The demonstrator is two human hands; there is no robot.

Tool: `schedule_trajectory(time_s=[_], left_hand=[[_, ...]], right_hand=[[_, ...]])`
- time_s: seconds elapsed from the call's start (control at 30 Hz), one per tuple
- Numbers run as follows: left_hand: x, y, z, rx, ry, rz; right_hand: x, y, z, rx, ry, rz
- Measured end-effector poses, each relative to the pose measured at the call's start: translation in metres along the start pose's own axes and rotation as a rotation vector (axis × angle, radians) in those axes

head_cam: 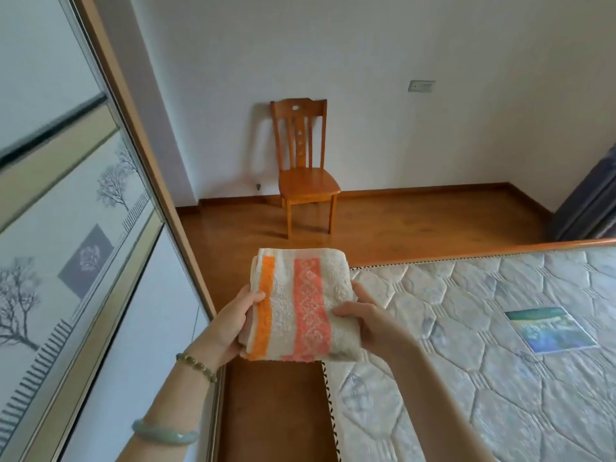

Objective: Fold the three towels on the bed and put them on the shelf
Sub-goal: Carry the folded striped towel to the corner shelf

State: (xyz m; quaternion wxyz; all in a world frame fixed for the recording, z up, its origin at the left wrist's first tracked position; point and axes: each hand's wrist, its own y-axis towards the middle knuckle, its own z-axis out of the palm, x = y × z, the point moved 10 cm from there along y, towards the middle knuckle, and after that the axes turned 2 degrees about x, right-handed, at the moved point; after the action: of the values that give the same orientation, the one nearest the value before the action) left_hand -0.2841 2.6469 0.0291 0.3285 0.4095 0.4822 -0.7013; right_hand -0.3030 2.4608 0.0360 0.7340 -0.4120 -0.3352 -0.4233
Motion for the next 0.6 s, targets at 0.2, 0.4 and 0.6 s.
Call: schedule_trajectory(time_s=[0.2, 0.4, 0.6], left_hand=[[-0.038, 0.066, -0.046, -0.089, -0.013, 0.003], [-0.098, 0.180, -0.097, -0.216, 0.034, 0.013], [-0.159, 0.260, -0.145, -0.358, -0.012, 0.027]], right_hand=[[0.030, 0.101, 0.000, 0.056, -0.090, 0.046], [0.095, 0.238, -0.014, 0.103, -0.188, 0.057], [0.155, 0.355, -0.011, 0.162, -0.254, 0.101]])
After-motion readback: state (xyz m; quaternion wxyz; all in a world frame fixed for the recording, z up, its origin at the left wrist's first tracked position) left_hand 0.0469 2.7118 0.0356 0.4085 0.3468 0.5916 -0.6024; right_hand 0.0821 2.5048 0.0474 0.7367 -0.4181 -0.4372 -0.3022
